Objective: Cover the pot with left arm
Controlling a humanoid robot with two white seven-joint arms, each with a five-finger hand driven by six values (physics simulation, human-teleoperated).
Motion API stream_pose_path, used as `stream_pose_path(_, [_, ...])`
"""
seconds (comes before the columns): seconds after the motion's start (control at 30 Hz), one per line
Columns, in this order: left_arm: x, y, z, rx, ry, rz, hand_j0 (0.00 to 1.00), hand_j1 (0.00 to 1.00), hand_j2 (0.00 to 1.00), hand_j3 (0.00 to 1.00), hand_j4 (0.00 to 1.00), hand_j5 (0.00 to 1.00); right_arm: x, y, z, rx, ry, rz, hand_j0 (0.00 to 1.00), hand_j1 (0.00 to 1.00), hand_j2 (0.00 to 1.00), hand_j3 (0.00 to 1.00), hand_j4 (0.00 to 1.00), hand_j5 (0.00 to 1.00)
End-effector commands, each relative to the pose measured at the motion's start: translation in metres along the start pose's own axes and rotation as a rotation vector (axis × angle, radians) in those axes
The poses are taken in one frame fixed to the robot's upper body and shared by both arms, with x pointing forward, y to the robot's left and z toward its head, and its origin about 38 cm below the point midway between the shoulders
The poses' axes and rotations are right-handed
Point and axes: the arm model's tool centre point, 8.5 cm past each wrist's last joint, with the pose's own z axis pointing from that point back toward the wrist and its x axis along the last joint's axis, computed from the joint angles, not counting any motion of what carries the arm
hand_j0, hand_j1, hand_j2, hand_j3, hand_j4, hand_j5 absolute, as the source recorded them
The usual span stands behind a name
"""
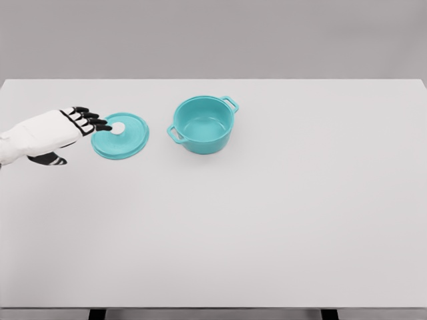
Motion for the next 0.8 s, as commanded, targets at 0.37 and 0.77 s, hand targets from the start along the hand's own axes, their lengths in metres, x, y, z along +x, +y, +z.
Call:
stream_pose_path(0.37, [-0.012,0.007,-0.003,-0.050,0.020,-0.013,1.00,1.00,1.00,1.00,1.00,1.00,-0.001,0.001,0.000,0.002,0.002,0.001,1.00,1.00,1.00,1.00,1.00,1.00])
stream_pose_path(0.77, [-0.053,0.030,-0.070,-0.256,-0.040,0.041,1.00,1.00,1.00,1.00,1.00,1.00,-0.001,0.001,0.000,0.002,0.002,0.001,1.00,1.00,1.00,1.00,1.00,1.00])
